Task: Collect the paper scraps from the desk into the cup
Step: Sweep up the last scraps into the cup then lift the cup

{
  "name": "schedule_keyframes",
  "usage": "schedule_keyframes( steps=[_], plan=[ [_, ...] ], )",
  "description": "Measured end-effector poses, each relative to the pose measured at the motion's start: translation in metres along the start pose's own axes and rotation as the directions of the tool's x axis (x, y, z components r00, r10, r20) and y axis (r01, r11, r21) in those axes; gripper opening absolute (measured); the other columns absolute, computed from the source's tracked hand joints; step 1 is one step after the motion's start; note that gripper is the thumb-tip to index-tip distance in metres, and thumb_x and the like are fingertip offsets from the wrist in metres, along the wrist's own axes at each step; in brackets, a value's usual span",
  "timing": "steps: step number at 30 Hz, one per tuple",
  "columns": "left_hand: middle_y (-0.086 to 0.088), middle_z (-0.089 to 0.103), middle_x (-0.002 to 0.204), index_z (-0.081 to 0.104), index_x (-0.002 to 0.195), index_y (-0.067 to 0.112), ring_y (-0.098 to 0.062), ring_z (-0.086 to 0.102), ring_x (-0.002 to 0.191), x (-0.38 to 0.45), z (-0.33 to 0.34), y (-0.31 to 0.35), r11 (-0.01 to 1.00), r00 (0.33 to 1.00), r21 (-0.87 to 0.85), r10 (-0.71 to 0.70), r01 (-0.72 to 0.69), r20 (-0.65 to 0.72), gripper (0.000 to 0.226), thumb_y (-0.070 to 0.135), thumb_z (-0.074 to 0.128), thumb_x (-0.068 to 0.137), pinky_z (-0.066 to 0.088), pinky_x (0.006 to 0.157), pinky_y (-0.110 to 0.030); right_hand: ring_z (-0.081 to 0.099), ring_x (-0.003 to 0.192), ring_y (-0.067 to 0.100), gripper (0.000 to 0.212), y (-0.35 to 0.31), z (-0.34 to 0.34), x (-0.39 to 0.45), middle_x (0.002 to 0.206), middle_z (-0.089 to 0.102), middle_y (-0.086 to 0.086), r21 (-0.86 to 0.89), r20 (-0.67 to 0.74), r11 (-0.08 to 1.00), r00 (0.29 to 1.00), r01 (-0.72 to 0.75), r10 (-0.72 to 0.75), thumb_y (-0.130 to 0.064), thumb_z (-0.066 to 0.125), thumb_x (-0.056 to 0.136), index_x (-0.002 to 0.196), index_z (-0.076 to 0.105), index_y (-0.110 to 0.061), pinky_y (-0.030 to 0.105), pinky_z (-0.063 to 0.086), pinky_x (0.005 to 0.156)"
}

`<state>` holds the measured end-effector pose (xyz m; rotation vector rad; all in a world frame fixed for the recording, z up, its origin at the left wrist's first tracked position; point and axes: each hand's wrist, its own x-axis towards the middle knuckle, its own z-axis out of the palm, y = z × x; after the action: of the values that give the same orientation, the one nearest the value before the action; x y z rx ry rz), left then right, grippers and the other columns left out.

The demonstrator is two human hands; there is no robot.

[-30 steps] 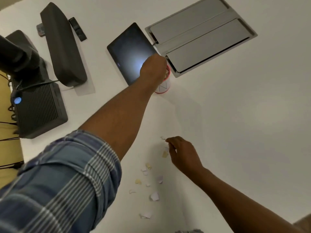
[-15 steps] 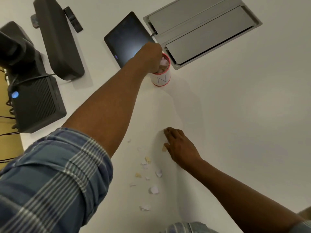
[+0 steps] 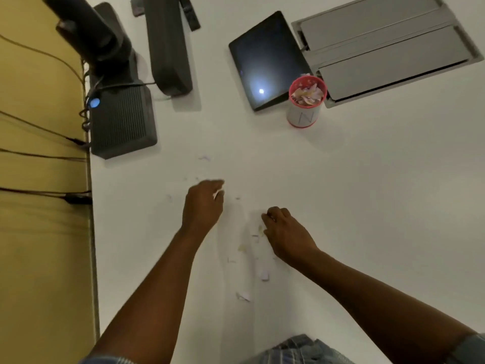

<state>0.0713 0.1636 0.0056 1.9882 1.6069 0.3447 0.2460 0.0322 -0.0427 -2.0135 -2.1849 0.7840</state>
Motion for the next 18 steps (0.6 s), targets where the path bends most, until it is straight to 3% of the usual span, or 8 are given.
schedule_keyframes(
  steps=[6, 9, 11, 15, 18],
  plan=[
    [-0.009, 0.064, 0.112, 0.064, 0.115, 0.007, -0.026, 0.063, 0.097, -0.098, 0.0, -0.053, 0.996, 0.997, 0.018, -0.082, 0.082, -0.005, 0.029, 0.008, 0.062, 0.086, 0.054, 0.085, -0.043, 0.048, 0.114, 0.026, 0.04, -0.009, -0.008, -0.019, 0.13, 0.046, 0.008, 0.079, 0.062, 0.993, 0.994, 0.087, -0.092, -0.023, 0.047, 0.096, 0.134, 0.046, -0.01, 0.039, 0.052, 0.081],
    [-0.008, 0.058, 0.115, 0.059, 0.12, 0.008, -0.028, 0.06, 0.098, -0.125, 0.002, -0.063, 0.989, 0.99, 0.043, -0.141, 0.141, 0.0, 0.036, 0.01, 0.063, 0.085, 0.053, 0.086, -0.043, 0.049, 0.114, 0.025, 0.043, 0.003, -0.015, -0.032, 0.128, 0.05, 0.008, 0.135, -0.047, 0.991, 0.999, -0.006, 0.012, -0.029, 0.053, 0.094, 0.133, 0.049, -0.011, 0.036, 0.049, 0.084],
    [-0.008, 0.056, 0.117, 0.057, 0.124, 0.008, -0.028, 0.058, 0.1, -0.139, 0.007, -0.063, 0.988, 0.988, 0.054, -0.149, 0.147, 0.036, 0.041, 0.014, 0.065, 0.084, 0.052, 0.087, -0.042, 0.048, 0.116, 0.024, 0.048, 0.013, -0.017, -0.041, 0.129, 0.049, 0.007, 0.136, -0.048, 0.986, 0.994, -0.093, 0.1, -0.034, 0.058, 0.091, 0.133, 0.048, -0.012, 0.034, 0.047, 0.086],
    [-0.005, 0.05, 0.124, 0.051, 0.129, 0.013, -0.022, 0.051, 0.113, -0.162, 0.02, -0.055, 0.986, 0.981, 0.063, -0.16, 0.154, 0.112, 0.058, 0.035, 0.071, 0.079, 0.049, 0.09, -0.03, 0.041, 0.125, 0.022, 0.069, 0.021, -0.012, -0.06, 0.137, 0.041, 0.006, 0.103, 0.047, 0.978, 0.983, -0.184, 0.18, -0.045, 0.065, 0.084, 0.139, 0.04, -0.013, 0.035, 0.045, 0.092],
    [-0.001, 0.041, 0.127, 0.04, 0.137, 0.016, -0.018, 0.047, 0.116, -0.177, 0.031, -0.045, 0.978, 0.956, 0.044, -0.207, 0.202, 0.21, 0.087, 0.055, 0.075, 0.067, 0.046, 0.091, -0.028, 0.036, 0.128, 0.022, 0.082, 0.016, -0.006, -0.073, 0.143, 0.034, 0.005, 0.075, 0.074, 0.981, 0.982, -0.178, 0.173, -0.049, 0.068, 0.08, 0.144, 0.032, -0.013, 0.034, 0.044, 0.096]
  ],
)
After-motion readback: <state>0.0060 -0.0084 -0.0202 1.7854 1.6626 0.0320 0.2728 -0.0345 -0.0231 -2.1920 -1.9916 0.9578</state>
